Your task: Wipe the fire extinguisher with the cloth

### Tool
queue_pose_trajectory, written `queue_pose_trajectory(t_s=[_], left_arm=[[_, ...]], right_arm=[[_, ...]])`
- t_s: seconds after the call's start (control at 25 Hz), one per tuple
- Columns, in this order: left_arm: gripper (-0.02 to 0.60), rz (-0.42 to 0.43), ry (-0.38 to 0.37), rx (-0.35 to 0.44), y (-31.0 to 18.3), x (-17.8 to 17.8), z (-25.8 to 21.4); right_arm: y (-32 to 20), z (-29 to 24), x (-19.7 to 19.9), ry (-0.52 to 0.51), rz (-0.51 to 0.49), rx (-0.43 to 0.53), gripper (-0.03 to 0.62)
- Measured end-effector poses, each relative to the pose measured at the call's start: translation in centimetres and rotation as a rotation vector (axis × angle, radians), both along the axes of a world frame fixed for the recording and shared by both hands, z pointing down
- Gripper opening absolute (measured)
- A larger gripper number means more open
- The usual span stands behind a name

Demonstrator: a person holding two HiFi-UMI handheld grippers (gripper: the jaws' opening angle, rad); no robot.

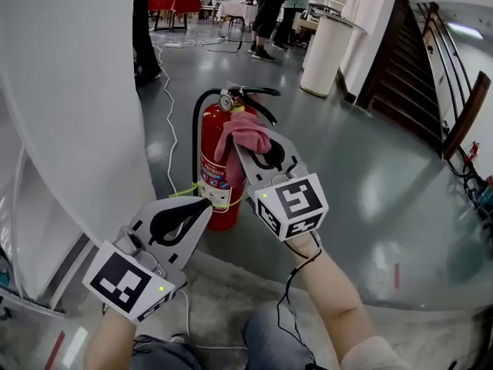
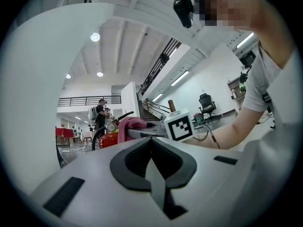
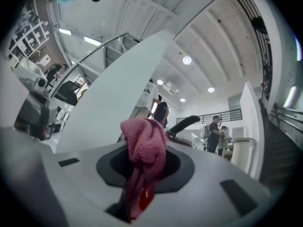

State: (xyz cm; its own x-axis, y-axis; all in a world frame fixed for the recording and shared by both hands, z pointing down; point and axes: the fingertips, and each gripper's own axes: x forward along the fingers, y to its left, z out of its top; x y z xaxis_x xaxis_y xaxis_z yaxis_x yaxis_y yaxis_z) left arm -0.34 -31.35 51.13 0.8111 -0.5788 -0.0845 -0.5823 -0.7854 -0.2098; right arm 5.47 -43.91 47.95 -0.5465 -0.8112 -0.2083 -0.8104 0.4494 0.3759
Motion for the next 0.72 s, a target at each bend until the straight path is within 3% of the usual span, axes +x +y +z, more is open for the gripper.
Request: queue_pose_trajectory(t_s=[0.2,0.48,0.56,0.72], left_arm=[[0.008,-0.001,-0.025,0.014,0.1,0.8,-0.3],[0.008,-0.023,-0.031,-0.02,-0.3,0.8,1.3],[0.008,-0.02,-0.048,-0.029,0.0,1.0,1.8],[0.008,-0.014,-0.062,-0.035,0.1,1.5,2.2]], right_arm=[[-1.0,6.7,-0.1,0.059,0.027,0.006,0.083],[-1.5,23.9,-0.3,0.251,0.03,-0.318,0.081],[-1.4,24.1,-0.3,0.301,0.049,-0.316,0.081],[-1.4,15.0,-0.9,0.222,0.029,-0.118,0.081]])
